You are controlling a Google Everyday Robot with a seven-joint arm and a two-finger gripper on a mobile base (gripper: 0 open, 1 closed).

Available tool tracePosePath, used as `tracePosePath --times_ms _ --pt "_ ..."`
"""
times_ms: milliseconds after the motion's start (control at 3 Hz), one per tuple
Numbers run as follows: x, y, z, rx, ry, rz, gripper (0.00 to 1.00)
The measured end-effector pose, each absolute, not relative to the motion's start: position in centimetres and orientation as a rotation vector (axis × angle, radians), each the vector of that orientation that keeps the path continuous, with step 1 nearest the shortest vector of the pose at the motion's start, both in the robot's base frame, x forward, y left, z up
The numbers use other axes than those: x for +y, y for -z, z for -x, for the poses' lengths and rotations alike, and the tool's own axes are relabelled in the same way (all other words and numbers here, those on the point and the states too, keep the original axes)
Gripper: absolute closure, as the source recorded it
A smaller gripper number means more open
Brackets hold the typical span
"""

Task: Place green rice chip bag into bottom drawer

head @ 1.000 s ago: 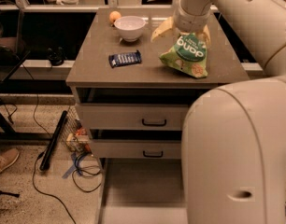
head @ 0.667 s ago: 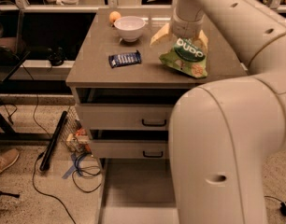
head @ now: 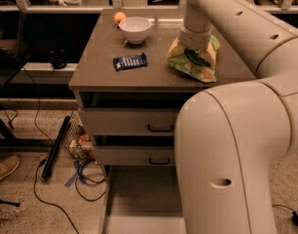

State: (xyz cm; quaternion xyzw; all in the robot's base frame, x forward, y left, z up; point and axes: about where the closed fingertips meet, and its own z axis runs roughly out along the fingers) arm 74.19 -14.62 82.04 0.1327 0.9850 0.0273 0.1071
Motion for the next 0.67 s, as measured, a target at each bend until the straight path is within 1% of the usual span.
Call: tracePosePath --times_ms 333,667 --pt "-14.62 -82.32 -74.19 2.9 -0.08 -0.391 0.76" --pt "-14.62 -82.33 -74.19 2.899 -0.081 -0.39 0.99"
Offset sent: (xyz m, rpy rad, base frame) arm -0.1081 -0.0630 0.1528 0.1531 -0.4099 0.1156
